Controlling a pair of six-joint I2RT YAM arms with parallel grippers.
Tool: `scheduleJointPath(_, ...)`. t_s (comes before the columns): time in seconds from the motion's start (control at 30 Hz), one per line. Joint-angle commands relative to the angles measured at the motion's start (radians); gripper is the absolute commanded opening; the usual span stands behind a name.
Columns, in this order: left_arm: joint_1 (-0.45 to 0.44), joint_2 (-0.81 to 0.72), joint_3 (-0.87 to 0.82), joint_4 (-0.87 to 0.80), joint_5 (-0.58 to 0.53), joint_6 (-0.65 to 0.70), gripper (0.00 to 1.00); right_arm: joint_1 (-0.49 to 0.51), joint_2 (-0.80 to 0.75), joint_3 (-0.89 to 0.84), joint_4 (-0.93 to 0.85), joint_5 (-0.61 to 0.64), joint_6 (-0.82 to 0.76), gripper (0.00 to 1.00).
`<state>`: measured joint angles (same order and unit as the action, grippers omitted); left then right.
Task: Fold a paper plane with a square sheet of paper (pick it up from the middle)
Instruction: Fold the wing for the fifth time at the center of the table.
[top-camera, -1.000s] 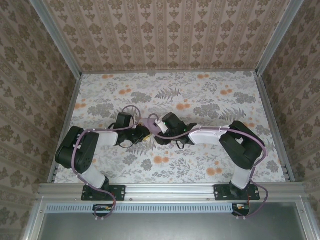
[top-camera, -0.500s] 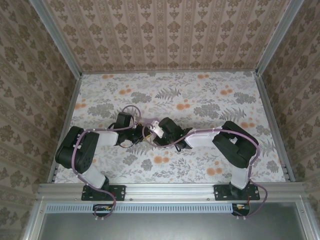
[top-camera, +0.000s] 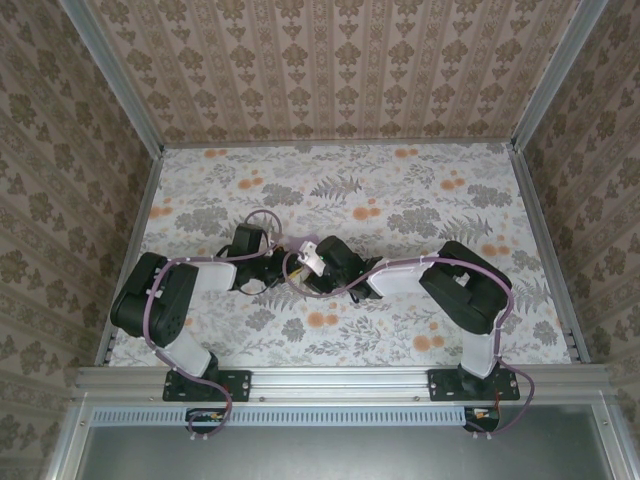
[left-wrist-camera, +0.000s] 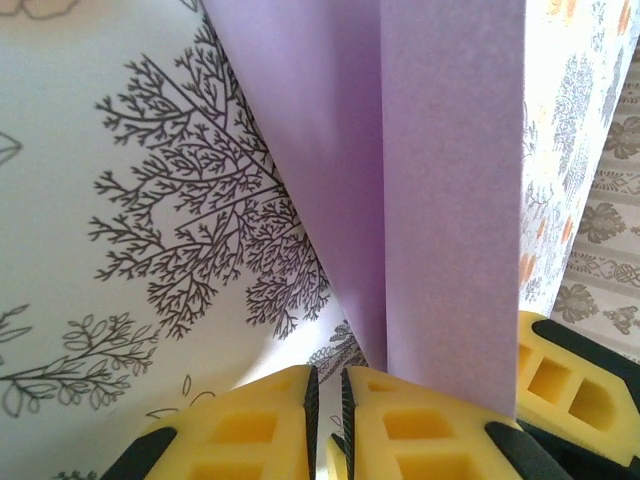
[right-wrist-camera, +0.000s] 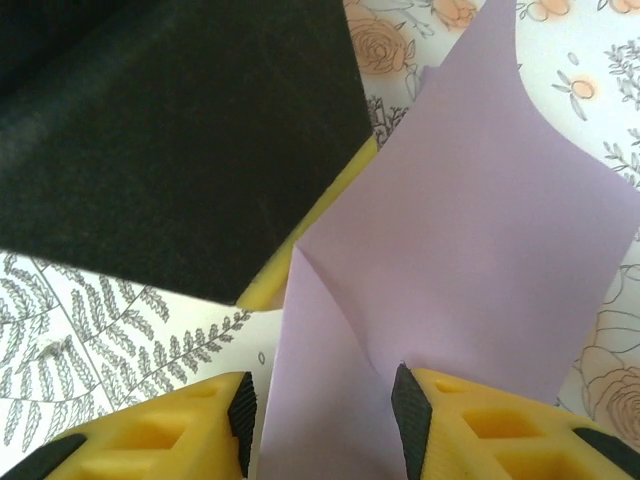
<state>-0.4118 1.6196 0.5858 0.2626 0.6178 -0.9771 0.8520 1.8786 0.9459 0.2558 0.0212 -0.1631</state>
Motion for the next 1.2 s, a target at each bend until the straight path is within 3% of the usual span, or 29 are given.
scheduleJointPath(0.0, 0.004, -0.002, 0.031, -0.006, 0.019, -0.014, 0.18, 0.010, 0.007, -0.008, 0.033, 0.039, -0.024, 0.41)
scheduleJointPath(0.3, 0.046, -0.054, 0.014, -0.047, 0.014, -0.002, 0.18, 0.009, -0.012, -0.003, 0.015, 0.031, -0.010, 0.12)
scheduleJointPath(0.5, 0.094, -0.114, -0.026, -0.065, 0.014, 0.010, 0.18, -0.012, -0.025, 0.027, -0.047, -0.059, 0.076, 0.00)
scheduleJointPath(0.83, 0.107, -0.213, -0.068, -0.052, 0.013, 0.046, 0.20, -0.090, -0.008, 0.117, -0.168, -0.345, 0.369, 0.00)
scheduleJointPath(1.17, 0.096, -0.193, -0.061, 0.010, 0.054, 0.050, 0.21, -0.130, 0.048, 0.161, -0.116, -0.575, 0.650, 0.00)
